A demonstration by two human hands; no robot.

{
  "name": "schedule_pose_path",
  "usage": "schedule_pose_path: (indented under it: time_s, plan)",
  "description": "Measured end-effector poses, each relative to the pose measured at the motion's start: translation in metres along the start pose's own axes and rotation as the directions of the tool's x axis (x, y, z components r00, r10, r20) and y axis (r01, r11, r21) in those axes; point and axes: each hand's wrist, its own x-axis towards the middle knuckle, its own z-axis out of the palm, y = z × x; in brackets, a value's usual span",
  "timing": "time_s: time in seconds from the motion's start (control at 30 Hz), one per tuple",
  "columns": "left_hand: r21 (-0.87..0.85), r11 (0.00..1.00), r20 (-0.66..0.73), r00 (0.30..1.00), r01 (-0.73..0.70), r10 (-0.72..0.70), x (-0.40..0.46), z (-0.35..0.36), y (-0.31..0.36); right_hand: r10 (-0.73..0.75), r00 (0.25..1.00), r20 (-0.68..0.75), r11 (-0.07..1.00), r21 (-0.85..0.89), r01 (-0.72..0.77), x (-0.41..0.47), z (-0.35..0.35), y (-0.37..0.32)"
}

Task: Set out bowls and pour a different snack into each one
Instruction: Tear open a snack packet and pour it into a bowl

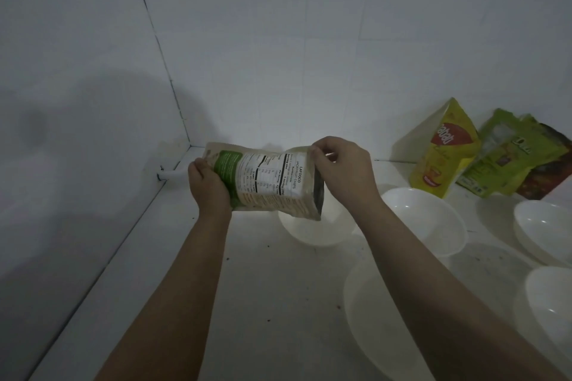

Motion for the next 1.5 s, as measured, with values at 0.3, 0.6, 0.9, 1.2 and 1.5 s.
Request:
schedule_pose_path:
  time_s: [0.3, 0.6, 0.9, 1.2, 1.5]
  plan:
    - [0.225, 0.942, 0.008, 0.967, -0.248, 0.253, -0.004, 0.017, 0.007, 0.080, 0.997, -0.004, 0.996, -0.035, -0.080, 0.010, 0.008, 0.036]
    - [0.289, 0.886, 0.081, 0.932, -0.362, 0.354, 0.001, 0.018, 0.019, 0.073, 0.997, -0.018, 0.996, -0.059, -0.074, 0.012, 0.011, 0.046]
    - [0.260, 0.903, 0.080, 0.939, -0.343, 0.334, 0.006, 0.008, 0.019, 0.061, 0.998, -0.027, 0.998, 0.007, -0.061, 0.013, 0.020, 0.045]
    - [0.250, 0.897, 0.113, 0.931, -0.365, 0.348, 0.005, 0.007, 0.021, 0.090, 0.996, 0.001, 0.992, 0.091, -0.089, 0.016, 0.024, 0.049]
    - [0.232, 0.914, 0.092, 0.943, -0.334, 0.321, 0.010, 0.003, 0.019, 0.078, 0.997, 0.005, 0.992, 0.103, -0.078, 0.022, 0.028, 0.047]
